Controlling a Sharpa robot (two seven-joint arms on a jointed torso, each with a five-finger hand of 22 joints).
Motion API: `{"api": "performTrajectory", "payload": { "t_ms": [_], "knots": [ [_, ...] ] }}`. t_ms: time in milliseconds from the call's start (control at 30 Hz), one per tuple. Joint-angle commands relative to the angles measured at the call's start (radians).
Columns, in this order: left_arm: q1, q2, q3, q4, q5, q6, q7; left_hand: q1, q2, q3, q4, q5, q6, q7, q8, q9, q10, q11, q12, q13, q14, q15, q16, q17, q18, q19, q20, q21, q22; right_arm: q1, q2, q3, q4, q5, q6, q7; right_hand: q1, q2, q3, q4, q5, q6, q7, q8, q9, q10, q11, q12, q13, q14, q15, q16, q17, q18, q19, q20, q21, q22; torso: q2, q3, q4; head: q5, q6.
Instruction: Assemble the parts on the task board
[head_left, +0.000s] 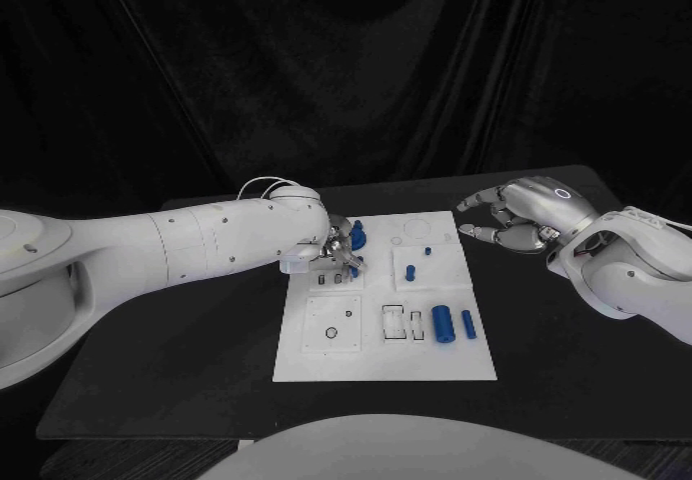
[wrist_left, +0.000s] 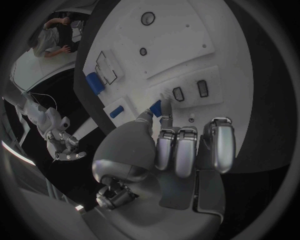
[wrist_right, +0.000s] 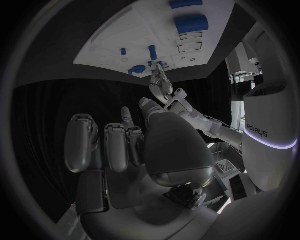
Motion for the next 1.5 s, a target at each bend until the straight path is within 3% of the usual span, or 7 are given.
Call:
{"api": "performTrajectory", "payload": {
  "t_ms": [33, 567, 600, 733, 1000, 1233, 1500],
  "knots": [
    [-0.002, 0.003, 0.001, -0.001, -0.001, 0.015, 0.017, 0.005, -0.010, 0.009, -0.004, 0.007, 0.002, -0.001, 0.006, 0.009, 0.107, -0.009, 0.003, 0.262, 0.107, -0.008, 0.003, 0.263, 0.004, -0.001, -0.005, -0.004, 0.077, -0.003, 0.001, 0.001, -0.001, -0.001, 0.008, -0.018, 0.010, 0.002, 0.000, -0.005, 0.004, 0.007, 0.000, -0.006, -0.001, 0.024, 0.006, -0.003, 0.125, 0.064, 0.006, -0.002, 0.065, 0.012, -0.003, 0.005, -0.006, 0.185, 0.000, 0.0000, 0.0001, 0.002, 0.000],
    [-0.003, 0.001, 0.001, -0.001, -0.001, 0.012, 0.023, 0.032, -0.025, 0.076, -0.047, 0.023, -0.013, -0.006, -0.009, 0.065, 0.107, -0.014, 0.003, 0.262, 0.107, -0.014, 0.003, 0.263, 0.004, -0.001, -0.012, -0.010, 0.079, -0.003, 0.005, 0.001, -0.004, -0.001, 0.018, -0.022, 0.012, 0.002, 0.003, -0.007, 0.008, 0.007, 0.001, -0.007, -0.002, 0.018, 0.007, -0.008, 0.116, 0.063, 0.006, -0.005, 0.060, 0.013, -0.006, 0.005, -0.011, 0.183, 0.000, 0.0001, 0.0001, 0.007, 0.000],
    [-0.003, 0.000, 0.001, -0.001, -0.001, 0.011, 0.023, 0.032, -0.033, 0.099, -0.056, 0.052, -0.013, -0.006, -0.016, 0.076, 0.107, -0.014, 0.003, 0.262, 0.107, -0.014, 0.003, 0.263, 0.004, 0.001, -0.013, -0.010, 0.082, -0.003, 0.005, 0.001, -0.004, -0.001, 0.019, -0.022, 0.012, 0.003, 0.004, -0.008, 0.010, 0.007, 0.001, -0.007, -0.003, 0.017, 0.007, -0.009, 0.114, 0.063, 0.006, -0.004, 0.061, 0.013, -0.006, 0.005, -0.012, 0.183, 0.000, 0.0001, 0.0001, 0.006, 0.000],
    [-0.003, -0.002, 0.001, 0.000, -0.001, 0.010, 0.021, 0.028, -0.045, 0.129, -0.065, 0.076, -0.012, -0.007, -0.026, 0.091, 0.107, -0.015, 0.003, 0.262, 0.107, -0.015, 0.003, 0.263, 0.004, 0.002, -0.014, -0.011, 0.084, -0.003, 0.006, 0.001, -0.005, -0.001, 0.023, -0.024, 0.014, 0.003, 0.006, -0.010, 0.013, 0.008, 0.001, -0.008, -0.004, 0.015, 0.007, -0.010, 0.112, 0.062, 0.006, -0.005, 0.060, 0.013, -0.007, 0.005, -0.013, 0.183, 0.000, 0.0001, 0.0002, 0.007, 0.000],
    [-0.003, -0.012, 0.001, 0.005, -0.001, 0.000, 0.019, 0.015, -0.088, 0.240, -0.094, 0.164, -0.006, -0.006, -0.054, 0.129, 0.107, -0.016, 0.003, 0.262, 0.107, -0.016, 0.003, 0.263, 0.004, 0.005, -0.015, -0.014, 0.090, -0.003, 0.005, 0.001, -0.005, -0.001, 0.030, -0.029, 0.018, 0.003, 0.012, -0.016, 0.023, 0.008, 0.002, -0.010, -0.007, 0.012, 0.008, -0.014, 0.106, 0.061, 0.007, -0.007, 0.056, 0.014, -0.008, 0.006, -0.018, 0.181, 0.000, 0.0002, 0.0002, 0.008, 0.000],
    [-0.003, -0.020, 0.001, 0.014, -0.001, -0.007, 0.012, -0.029, -0.137, 0.381, -0.120, 0.176, 0.004, -0.004, -0.081, 0.171, 0.107, -0.015, 0.003, 0.262, 0.107, -0.015, 0.003, 0.263, 0.003, 0.009, -0.014, -0.019, 0.097, -0.005, 0.005, 0.001, -0.006, -0.001, 0.036, -0.032, 0.022, 0.003, 0.019, -0.021, 0.033, 0.009, 0.002, -0.011, -0.010, 0.010, 0.008, -0.015, 0.105, 0.060, 0.007, -0.009, 0.053, 0.015, -0.010, 0.006, -0.022, 0.180, 0.000, 0.0001, 0.0002, 0.008, 0.000],
    [-0.003, -0.037, 0.001, 0.043, -0.001, -0.038, -0.036, -0.059, -0.149, 0.417, -0.119, 0.176, 0.008, -0.002, -0.092, 0.182, 0.107, -0.014, 0.003, 0.262, 0.107, -0.015, 0.003, 0.263, 0.002, 0.016, -0.014, -0.017, 0.103, -0.009, 0.004, 0.001, -0.006, -0.001, 0.042, -0.034, 0.025, 0.000, 0.029, -0.028, 0.056, 0.011, 0.003, -0.014, -0.014, 0.008, 0.009, -0.017, 0.102, 0.059, 0.008, -0.011, 0.049, 0.016, -0.011, 0.007, -0.026, 0.180, 0.000, 0.0001, 0.0000, 0.009, 0.000]
  ]
}}
